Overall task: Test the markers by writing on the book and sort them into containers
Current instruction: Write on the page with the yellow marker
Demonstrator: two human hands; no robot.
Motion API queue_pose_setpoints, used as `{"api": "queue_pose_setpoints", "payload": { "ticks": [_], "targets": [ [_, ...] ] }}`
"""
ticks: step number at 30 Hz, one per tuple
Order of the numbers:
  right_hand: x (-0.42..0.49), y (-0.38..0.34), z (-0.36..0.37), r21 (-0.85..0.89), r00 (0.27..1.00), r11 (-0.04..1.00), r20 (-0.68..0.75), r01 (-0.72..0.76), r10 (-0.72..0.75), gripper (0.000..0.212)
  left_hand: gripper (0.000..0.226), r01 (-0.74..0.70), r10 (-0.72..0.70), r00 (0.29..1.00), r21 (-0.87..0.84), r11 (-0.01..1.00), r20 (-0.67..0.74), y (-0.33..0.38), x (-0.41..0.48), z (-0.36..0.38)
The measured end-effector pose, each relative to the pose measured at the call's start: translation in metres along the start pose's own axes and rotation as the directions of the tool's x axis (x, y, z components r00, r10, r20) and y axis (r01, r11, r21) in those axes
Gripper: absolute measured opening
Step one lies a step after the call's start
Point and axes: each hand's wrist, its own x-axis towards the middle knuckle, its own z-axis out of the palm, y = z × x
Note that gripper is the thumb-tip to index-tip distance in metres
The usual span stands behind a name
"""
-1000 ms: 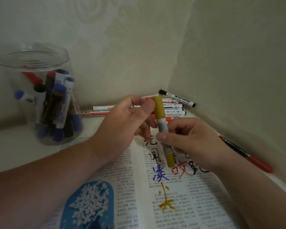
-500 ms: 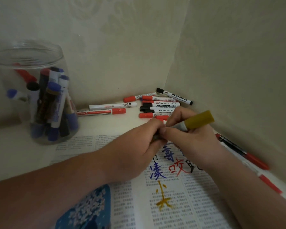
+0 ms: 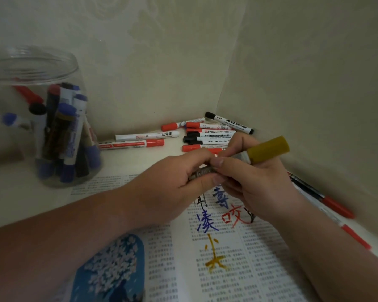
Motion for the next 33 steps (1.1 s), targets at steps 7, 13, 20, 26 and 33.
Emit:
{"api": "queue_pose_setpoints", "payload": {
  "ticks": [7, 13, 20, 26, 33],
  "targets": [
    [0.007, 0.006, -0.011, 0.139, 0.99, 0.99, -0.14, 0.019, 0.001, 0.018, 0.032, 0.001, -0.002, 1.0, -0.027, 1.0, -0.018, -0.013, -0.003, -0.002],
    [0.013, 0.006, -0.025, 0.165, 0.957, 0.986, -0.289, 0.025, 0.024, 0.013, 0.033, 0.079, -0.077, 0.982, 0.004, 0.997, -0.171, -0.033, 0.007, -0.004],
    [0.007, -0.026, -0.026, -0.29, 0.942, 0.904, 0.016, -0.316, 0.334, 0.012, 0.036, 0.175, -0.158, 0.975, 0.103, 0.979, -0.154, -0.039, 0.013, -0.003],
    [-0.026, -0.027, -0.032, -0.345, 0.921, 0.872, 0.047, -0.348, 0.386, 0.011, 0.037, 0.209, -0.217, 0.976, 0.206, 0.956, 0.016, -0.023, 0.013, -0.018],
    [-0.066, -0.008, -0.045, -0.348, 0.958, 0.894, -0.056, -0.281, 0.28, 0.017, 0.036, 0.176, -0.173, 0.976, 0.007, 0.984, -0.134, 0.006, -0.02, -0.001]
  ]
}}
